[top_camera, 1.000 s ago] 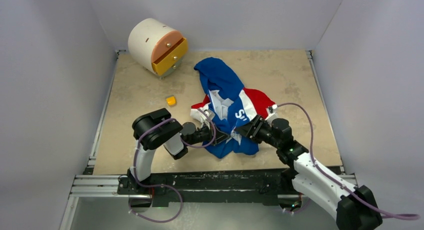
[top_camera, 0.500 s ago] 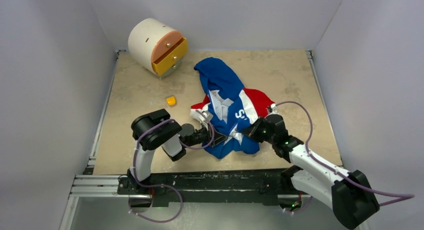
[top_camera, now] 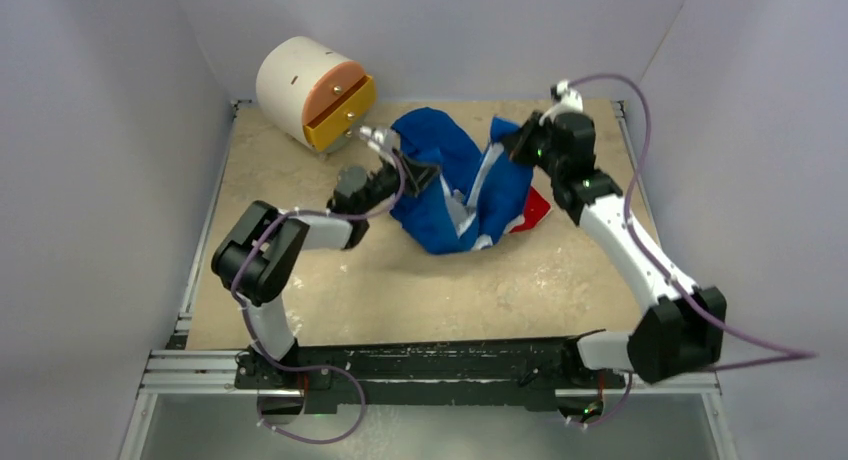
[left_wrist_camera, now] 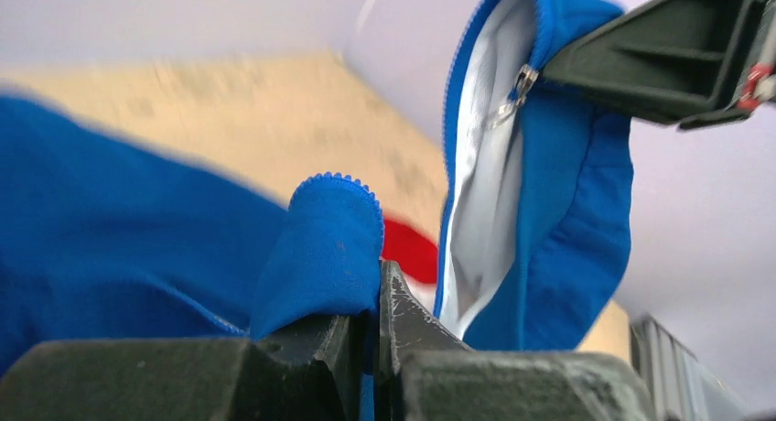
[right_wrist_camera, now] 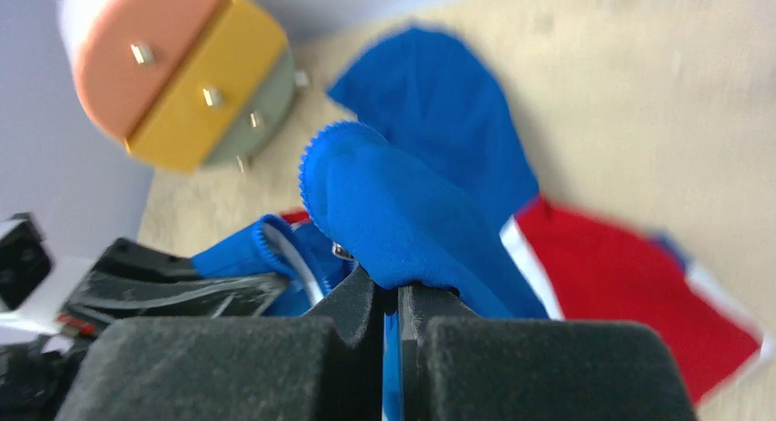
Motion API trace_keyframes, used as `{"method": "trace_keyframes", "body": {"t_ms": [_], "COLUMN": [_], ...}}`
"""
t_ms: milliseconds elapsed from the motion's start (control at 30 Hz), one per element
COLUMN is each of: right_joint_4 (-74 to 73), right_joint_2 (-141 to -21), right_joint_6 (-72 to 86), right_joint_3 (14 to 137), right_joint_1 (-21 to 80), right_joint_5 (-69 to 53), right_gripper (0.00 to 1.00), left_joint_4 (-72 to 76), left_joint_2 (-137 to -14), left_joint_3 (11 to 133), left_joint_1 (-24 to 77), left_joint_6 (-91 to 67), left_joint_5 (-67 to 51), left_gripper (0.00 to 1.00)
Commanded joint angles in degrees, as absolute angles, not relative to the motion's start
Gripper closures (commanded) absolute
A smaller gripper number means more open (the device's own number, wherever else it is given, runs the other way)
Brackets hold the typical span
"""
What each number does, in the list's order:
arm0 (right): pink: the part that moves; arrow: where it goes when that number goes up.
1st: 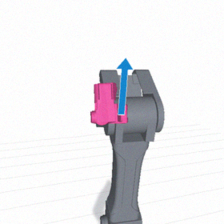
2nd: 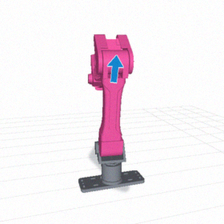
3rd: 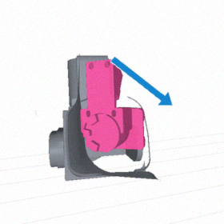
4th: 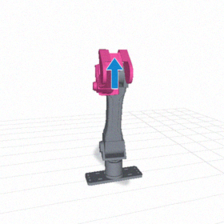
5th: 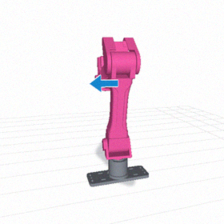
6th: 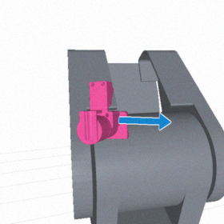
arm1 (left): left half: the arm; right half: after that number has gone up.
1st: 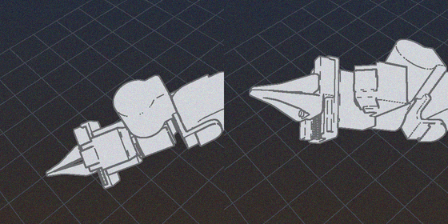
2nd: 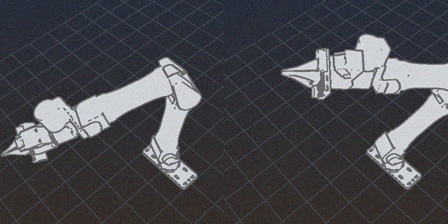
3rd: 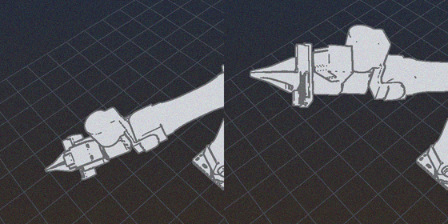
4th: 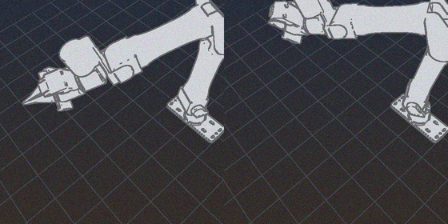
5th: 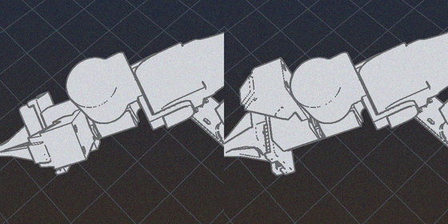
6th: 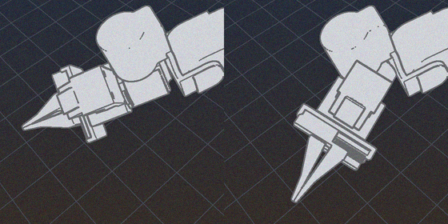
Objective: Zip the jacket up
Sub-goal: Pick up the jacket from the center of the board.
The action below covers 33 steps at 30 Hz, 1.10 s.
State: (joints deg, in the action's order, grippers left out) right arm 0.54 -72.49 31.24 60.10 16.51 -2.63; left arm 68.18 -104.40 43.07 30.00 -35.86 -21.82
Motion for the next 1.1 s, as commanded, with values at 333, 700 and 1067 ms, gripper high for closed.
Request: {"method": "trace_keyframes", "body": {"t_ms": [333, 700, 1067], "right_joint_4": [-4.35, 14.18, 11.23], "right_joint_2": [-108.65, -80.67, -64.02], "right_joint_6": [11.35, 22.43, 34.22], "right_joint_3": [138.50, 74.61, 28.35], "right_joint_1": [7.05, 9.06, 16.39], "right_joint_5": [-18.54, -29.11, -30.16], "right_gripper": [1.00, 1.00, 1.00], "left_joint_4": [28.39, 61.69, 77.38], "left_joint_2": [-121.94, -107.15, -107.26], "left_joint_3": [120.67, 70.40, 26.90], "left_joint_1": [20.53, 21.63, 34.21], "left_joint_6": [-22.24, -34.41, -34.89], "left_joint_5": [-34.87, -34.92, -28.09], "left_gripper": [1.00, 1.00, 1.00]}}
